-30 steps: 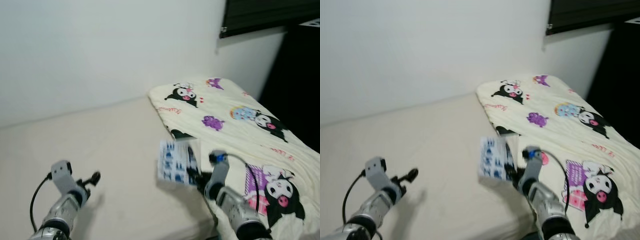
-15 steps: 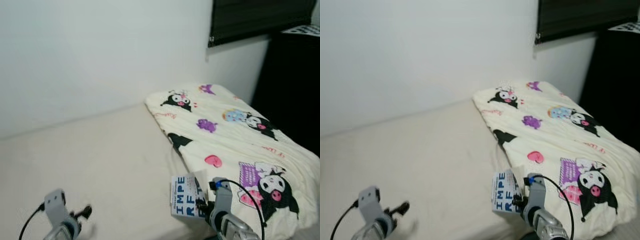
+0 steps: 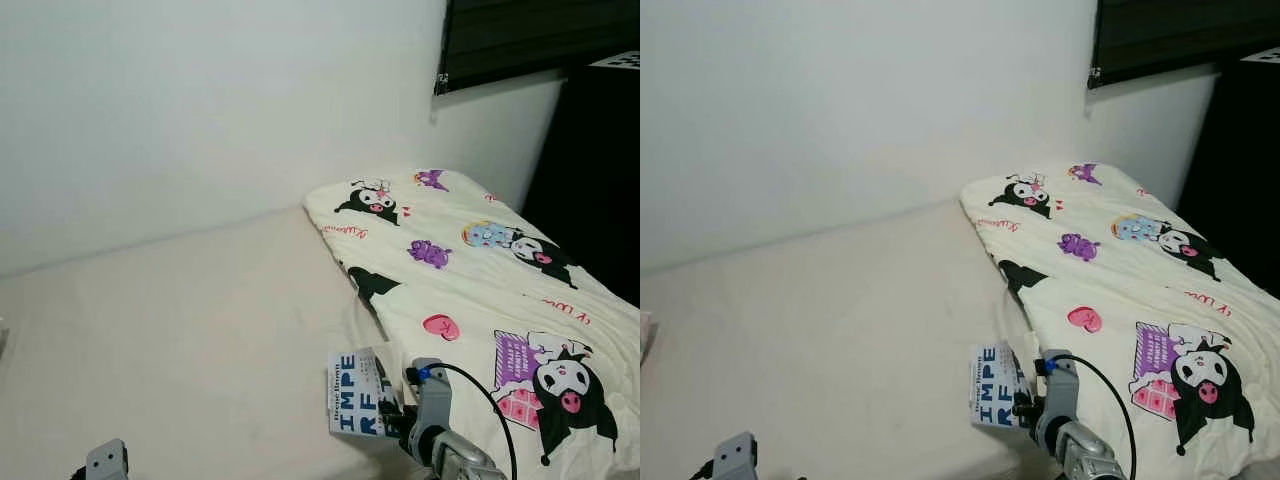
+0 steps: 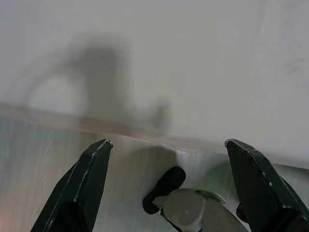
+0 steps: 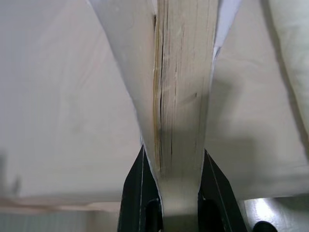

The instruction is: Clean up the room

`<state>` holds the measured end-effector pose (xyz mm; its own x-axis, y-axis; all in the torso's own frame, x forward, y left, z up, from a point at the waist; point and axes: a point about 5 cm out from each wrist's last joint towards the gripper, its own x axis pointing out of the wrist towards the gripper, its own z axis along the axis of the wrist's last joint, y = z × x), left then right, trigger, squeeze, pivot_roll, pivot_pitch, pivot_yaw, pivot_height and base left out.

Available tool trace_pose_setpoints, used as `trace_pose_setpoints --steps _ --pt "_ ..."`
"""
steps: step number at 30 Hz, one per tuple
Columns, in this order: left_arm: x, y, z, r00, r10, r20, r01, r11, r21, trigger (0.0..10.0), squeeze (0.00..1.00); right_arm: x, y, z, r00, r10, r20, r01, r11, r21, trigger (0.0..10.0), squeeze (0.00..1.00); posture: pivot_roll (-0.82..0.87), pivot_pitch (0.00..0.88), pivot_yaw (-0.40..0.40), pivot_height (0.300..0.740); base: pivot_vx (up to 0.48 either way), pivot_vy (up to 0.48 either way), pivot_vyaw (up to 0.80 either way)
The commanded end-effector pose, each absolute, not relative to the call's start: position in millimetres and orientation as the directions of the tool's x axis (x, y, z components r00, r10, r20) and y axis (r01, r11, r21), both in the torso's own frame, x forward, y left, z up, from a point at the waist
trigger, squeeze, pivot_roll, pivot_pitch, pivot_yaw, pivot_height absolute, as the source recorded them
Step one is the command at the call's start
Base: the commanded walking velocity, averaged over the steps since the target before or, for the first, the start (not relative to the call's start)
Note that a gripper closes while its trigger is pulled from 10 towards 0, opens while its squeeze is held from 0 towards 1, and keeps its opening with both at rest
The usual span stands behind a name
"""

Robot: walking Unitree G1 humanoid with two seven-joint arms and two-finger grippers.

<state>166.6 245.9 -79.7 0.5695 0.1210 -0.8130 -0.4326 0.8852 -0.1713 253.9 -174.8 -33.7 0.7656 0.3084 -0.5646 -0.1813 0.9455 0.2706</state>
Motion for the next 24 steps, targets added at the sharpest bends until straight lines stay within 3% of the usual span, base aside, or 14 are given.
trace_pose_setpoints --steps 1,8,24 --pt "167.0 245.2 -79.8 0.565 0.119 -0.816 -0.432 0.886 -0.169 10.0 0.0 258.3 -166.8 -31.7 0.766 0.321 -0.557 -0.204 0.943 0.263 10.0 0.0 -0.07 0.0 0.063 0.74 0.0 0.0 0.76" --pt "165.6 242.9 -81.3 0.549 0.111 -0.828 -0.429 0.888 -0.166 10.0 0.0 254.9 -166.5 -35.6 0.755 0.308 -0.579 -0.18 0.946 0.269 10.0 0.0 -0.07 0.0 0.058 0.74 -0.408 0.0 0.76" --pt "158.9 243.4 -84.1 0.536 0.126 -0.835 -0.453 0.877 -0.158 10.0 0.0 257.6 -173.0 -32.9 0.771 0.292 -0.567 -0.159 0.949 0.272 10.0 0.0 -0.07 0.0 0.051 0.74 0.0 0.0 0.75"
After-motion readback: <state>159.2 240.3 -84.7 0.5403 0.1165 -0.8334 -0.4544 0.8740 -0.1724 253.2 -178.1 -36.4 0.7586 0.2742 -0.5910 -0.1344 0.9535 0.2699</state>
